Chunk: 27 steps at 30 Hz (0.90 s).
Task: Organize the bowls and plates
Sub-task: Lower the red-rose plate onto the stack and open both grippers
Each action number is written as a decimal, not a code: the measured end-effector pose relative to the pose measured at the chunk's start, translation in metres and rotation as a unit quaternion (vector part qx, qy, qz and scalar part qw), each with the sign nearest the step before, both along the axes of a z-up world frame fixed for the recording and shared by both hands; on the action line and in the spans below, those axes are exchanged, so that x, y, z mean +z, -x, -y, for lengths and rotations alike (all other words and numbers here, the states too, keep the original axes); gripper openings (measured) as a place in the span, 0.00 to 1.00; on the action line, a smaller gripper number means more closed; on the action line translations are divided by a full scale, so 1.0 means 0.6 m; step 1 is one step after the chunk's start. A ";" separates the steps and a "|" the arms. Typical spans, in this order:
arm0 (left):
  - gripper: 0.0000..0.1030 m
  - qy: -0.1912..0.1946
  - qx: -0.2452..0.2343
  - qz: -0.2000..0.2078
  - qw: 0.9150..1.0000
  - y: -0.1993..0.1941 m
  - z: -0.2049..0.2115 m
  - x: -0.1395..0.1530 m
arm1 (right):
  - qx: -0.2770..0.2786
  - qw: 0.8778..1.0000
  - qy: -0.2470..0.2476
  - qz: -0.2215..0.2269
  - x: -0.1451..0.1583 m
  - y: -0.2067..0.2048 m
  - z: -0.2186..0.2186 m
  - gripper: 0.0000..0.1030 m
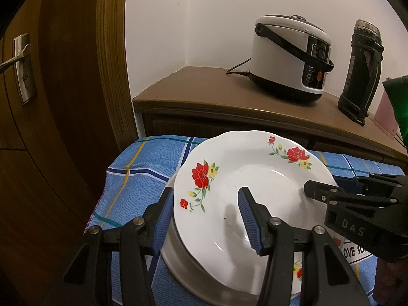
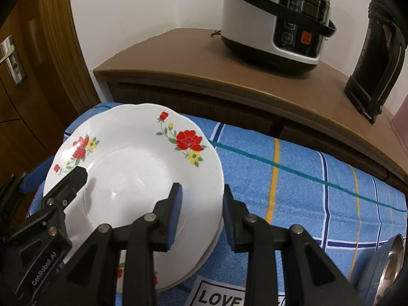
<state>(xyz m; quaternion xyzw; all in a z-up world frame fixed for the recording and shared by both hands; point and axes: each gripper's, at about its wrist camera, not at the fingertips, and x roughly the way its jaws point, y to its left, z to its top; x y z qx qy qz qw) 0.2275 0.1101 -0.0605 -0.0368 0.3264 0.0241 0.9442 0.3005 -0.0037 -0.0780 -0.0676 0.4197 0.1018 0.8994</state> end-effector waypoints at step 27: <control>0.56 0.000 -0.019 0.014 1.000 0.011 0.011 0.004 | 0.001 1.000 -0.002 0.031 0.016 0.016 0.001 0.40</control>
